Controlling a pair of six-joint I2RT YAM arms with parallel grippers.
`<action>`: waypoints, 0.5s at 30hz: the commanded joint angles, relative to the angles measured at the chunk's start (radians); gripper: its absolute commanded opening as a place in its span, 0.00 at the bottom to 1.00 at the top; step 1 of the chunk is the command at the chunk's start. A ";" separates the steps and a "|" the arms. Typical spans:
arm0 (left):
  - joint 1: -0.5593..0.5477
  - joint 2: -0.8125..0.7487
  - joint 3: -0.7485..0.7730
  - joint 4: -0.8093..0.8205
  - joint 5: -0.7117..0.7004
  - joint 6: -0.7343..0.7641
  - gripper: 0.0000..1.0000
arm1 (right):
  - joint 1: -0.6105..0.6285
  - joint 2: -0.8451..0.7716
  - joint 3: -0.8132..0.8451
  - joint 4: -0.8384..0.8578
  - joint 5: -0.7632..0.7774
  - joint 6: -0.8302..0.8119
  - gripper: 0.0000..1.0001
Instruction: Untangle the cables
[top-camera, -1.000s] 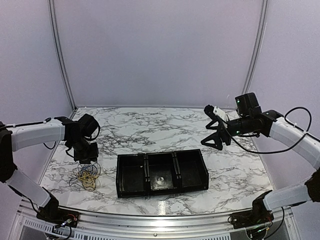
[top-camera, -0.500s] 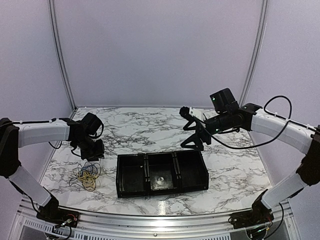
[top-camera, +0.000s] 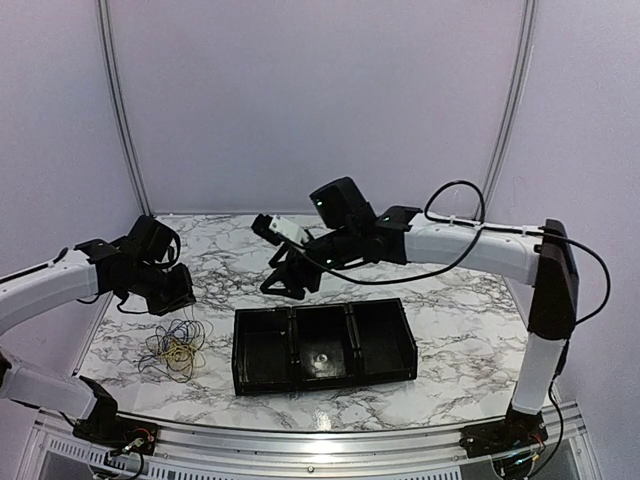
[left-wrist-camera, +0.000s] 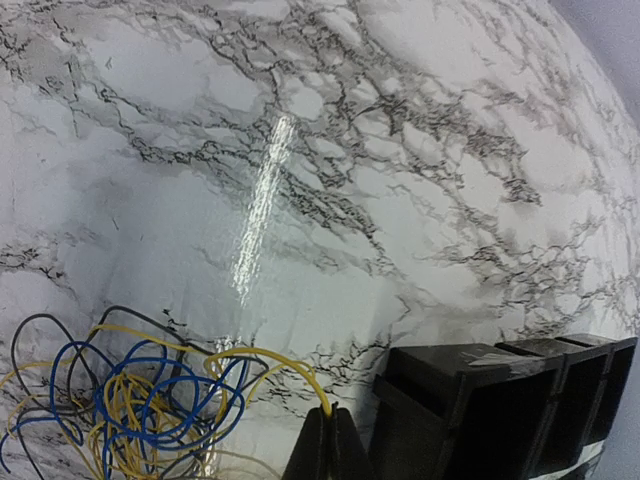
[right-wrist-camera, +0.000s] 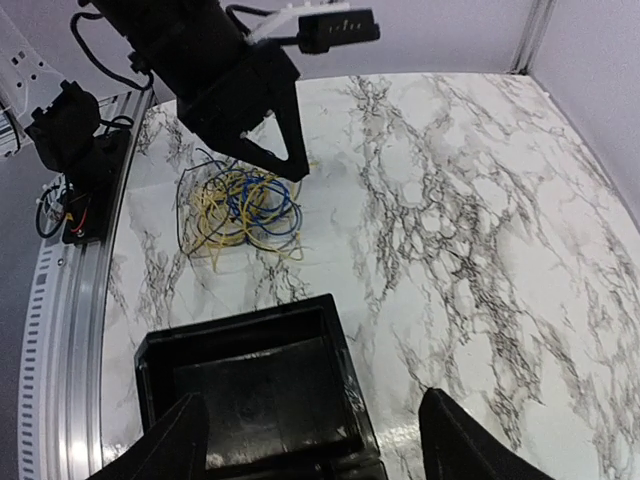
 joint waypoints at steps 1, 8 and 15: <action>-0.004 -0.139 -0.014 0.010 -0.043 -0.057 0.00 | 0.081 0.115 0.113 0.072 0.034 0.130 0.70; -0.004 -0.292 -0.042 0.011 -0.080 -0.185 0.00 | 0.148 0.273 0.319 0.099 0.049 0.198 0.71; -0.003 -0.362 -0.060 0.009 -0.084 -0.240 0.00 | 0.222 0.384 0.430 0.144 0.163 0.254 0.73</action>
